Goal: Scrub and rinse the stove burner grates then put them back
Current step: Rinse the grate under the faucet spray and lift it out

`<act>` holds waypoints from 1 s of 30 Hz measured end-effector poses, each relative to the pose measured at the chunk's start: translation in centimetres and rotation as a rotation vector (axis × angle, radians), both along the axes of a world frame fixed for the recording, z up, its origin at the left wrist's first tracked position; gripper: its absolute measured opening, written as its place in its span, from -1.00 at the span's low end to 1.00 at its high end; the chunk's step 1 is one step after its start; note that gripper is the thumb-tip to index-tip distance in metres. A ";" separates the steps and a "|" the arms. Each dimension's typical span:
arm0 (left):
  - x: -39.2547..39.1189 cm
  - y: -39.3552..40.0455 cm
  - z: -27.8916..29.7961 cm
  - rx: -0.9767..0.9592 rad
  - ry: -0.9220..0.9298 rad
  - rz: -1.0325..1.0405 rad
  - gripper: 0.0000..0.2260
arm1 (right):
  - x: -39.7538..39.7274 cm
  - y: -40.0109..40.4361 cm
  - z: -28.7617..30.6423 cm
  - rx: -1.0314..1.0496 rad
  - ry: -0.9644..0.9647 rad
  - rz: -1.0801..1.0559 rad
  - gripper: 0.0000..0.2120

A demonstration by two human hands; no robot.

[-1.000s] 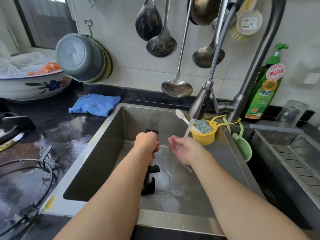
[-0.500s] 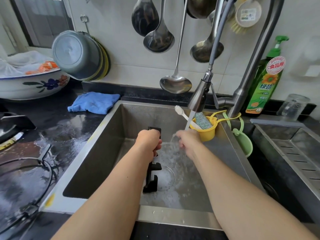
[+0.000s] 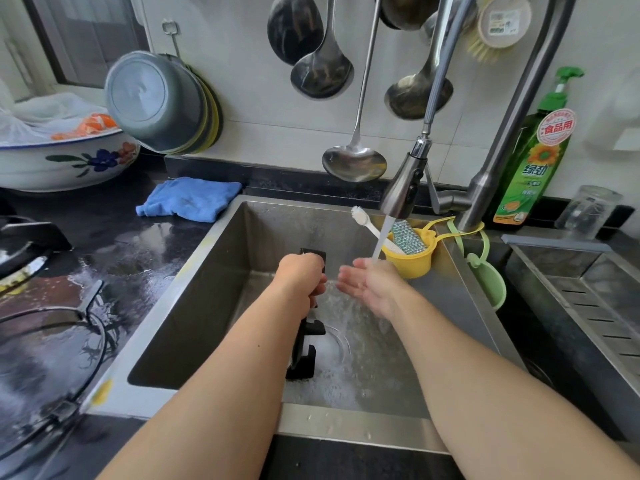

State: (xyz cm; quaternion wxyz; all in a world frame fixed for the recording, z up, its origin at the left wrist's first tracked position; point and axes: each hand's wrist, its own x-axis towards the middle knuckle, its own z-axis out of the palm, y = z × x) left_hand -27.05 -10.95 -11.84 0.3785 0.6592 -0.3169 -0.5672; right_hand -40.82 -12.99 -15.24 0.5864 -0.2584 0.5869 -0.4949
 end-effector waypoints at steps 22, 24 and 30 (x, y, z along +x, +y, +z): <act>-0.2 0.4 0.2 0.027 0.050 0.002 -0.83 | 0.7 -0.6 1.0 -0.035 0.963 0.060 -0.77; -0.2 0.5 0.2 0.031 0.050 0.000 -0.85 | 1.0 -0.8 1.1 -0.084 0.665 -0.085 -0.88; -0.2 0.7 0.3 -0.043 0.018 -0.036 -0.90 | 0.4 0.3 0.6 -0.011 0.116 0.004 -0.81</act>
